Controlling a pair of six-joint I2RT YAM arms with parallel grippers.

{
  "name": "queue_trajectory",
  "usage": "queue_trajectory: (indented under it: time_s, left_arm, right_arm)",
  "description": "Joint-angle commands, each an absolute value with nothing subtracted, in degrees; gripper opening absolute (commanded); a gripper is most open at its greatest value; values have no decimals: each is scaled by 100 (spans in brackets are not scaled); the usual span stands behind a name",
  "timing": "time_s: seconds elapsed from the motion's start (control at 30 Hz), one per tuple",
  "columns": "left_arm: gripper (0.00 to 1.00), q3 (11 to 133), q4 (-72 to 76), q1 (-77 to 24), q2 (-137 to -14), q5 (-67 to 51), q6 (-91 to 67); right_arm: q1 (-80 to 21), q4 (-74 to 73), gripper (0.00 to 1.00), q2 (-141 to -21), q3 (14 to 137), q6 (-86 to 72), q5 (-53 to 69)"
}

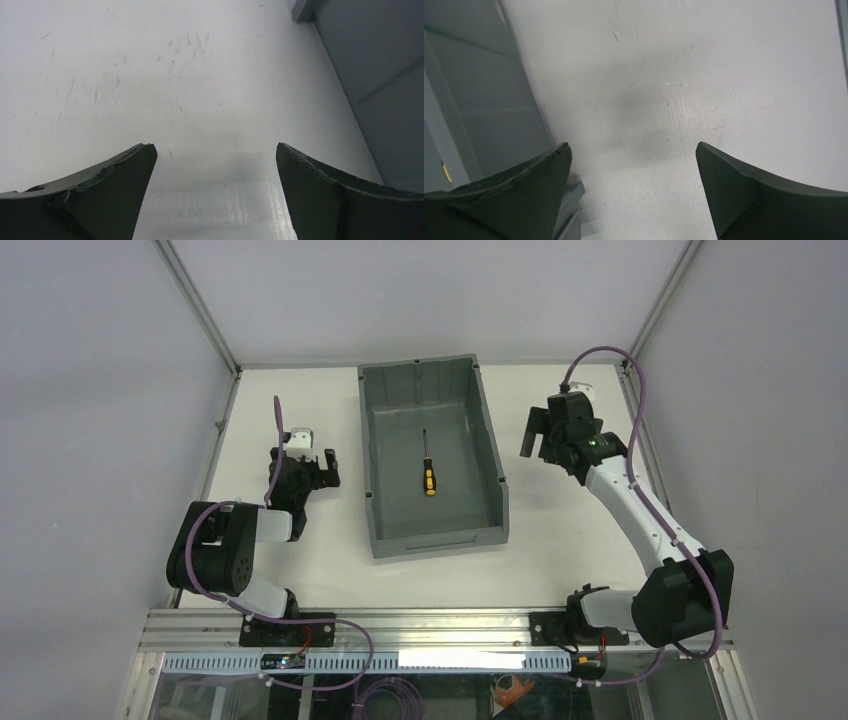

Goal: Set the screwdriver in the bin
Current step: Reset both arms

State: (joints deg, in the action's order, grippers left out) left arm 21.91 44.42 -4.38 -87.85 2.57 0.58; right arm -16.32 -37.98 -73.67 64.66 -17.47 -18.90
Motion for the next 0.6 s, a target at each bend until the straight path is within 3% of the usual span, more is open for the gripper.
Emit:
queue_trajectory:
  time_s: [0.0,0.57]
  left_arm:
    - [99,2197,4605,-378,-8622,167,16]
    - [99,2197,4604,-378,-8622,167,12]
  right_arm:
    - [-1600,-2933,99,-7119,6081,-1808,-1779]
    - [-1600,-2549,99,-7096,5517,-1833,-1801]
